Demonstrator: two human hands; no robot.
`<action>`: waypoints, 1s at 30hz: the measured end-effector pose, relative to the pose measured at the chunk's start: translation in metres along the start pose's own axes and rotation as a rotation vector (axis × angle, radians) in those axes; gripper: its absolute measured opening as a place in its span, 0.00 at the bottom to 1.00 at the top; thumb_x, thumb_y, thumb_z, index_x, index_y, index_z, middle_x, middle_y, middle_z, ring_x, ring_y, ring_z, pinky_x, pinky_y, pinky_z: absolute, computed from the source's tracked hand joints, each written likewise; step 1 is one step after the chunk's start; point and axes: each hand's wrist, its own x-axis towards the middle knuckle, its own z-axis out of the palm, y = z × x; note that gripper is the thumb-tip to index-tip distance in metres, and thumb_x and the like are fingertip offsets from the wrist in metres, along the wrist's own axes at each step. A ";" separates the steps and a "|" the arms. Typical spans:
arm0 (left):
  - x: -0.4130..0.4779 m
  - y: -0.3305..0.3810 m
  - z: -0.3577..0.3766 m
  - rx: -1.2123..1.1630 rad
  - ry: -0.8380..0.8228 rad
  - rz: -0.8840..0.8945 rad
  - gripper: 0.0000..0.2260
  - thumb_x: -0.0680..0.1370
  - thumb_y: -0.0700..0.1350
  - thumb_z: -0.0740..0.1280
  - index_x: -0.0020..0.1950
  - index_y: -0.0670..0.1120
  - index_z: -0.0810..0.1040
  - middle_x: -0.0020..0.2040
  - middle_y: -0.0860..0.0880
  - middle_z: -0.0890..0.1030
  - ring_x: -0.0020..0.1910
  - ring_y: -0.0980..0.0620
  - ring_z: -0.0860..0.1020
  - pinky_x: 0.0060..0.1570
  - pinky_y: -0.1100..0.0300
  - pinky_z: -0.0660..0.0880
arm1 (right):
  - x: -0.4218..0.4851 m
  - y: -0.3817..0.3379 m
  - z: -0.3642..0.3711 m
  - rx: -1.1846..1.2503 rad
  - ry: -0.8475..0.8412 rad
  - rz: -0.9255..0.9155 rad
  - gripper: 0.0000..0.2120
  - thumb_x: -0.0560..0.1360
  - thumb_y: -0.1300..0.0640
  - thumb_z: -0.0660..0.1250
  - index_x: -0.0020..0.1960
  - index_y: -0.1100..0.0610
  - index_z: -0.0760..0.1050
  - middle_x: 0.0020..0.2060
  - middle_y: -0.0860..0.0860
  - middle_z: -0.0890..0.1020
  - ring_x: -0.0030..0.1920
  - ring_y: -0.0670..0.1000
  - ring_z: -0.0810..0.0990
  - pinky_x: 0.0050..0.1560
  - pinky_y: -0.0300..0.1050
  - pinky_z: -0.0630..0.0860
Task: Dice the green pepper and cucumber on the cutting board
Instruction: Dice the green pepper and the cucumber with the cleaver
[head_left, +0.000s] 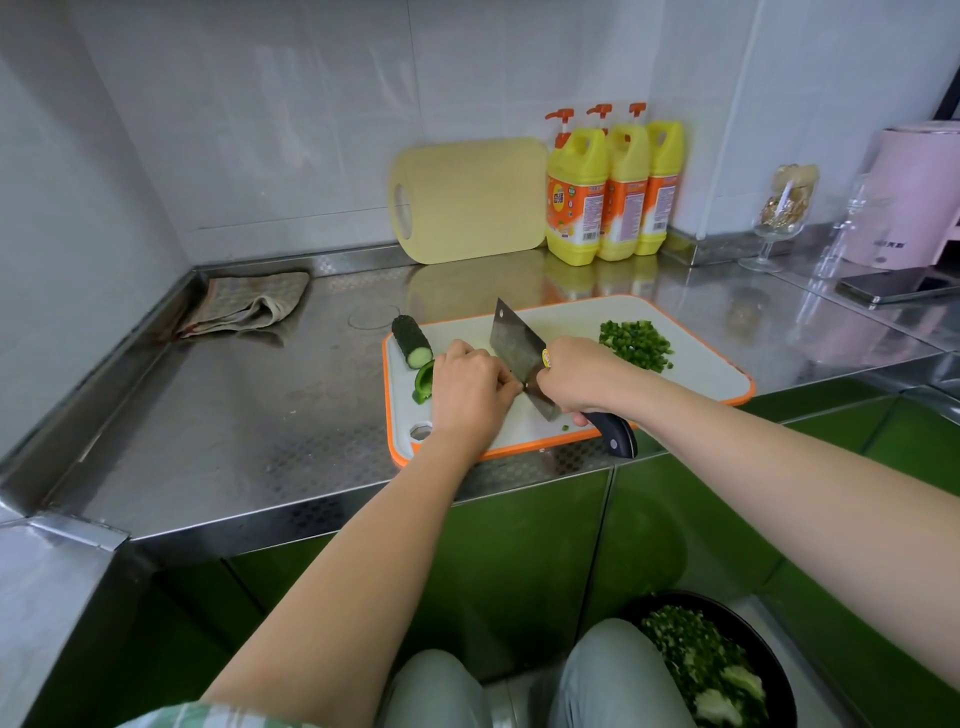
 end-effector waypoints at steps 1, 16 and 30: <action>0.000 0.000 0.001 0.010 -0.001 0.000 0.07 0.70 0.45 0.71 0.34 0.45 0.83 0.32 0.47 0.82 0.44 0.42 0.73 0.39 0.55 0.60 | 0.002 0.001 0.000 0.016 0.011 0.008 0.09 0.78 0.63 0.55 0.50 0.66 0.71 0.36 0.62 0.80 0.26 0.57 0.77 0.25 0.39 0.70; -0.002 0.000 0.002 0.004 0.028 -0.025 0.06 0.70 0.44 0.70 0.33 0.46 0.82 0.32 0.47 0.81 0.43 0.42 0.73 0.39 0.56 0.60 | -0.004 0.002 -0.003 0.008 0.007 -0.041 0.08 0.78 0.64 0.54 0.41 0.63 0.68 0.30 0.59 0.78 0.25 0.54 0.76 0.27 0.38 0.70; -0.001 0.001 0.004 -0.023 -0.015 -0.035 0.05 0.70 0.44 0.69 0.35 0.46 0.82 0.33 0.49 0.81 0.44 0.43 0.72 0.42 0.52 0.68 | 0.011 0.021 0.007 0.160 0.130 -0.031 0.11 0.79 0.62 0.54 0.38 0.59 0.63 0.27 0.57 0.75 0.26 0.56 0.77 0.27 0.40 0.68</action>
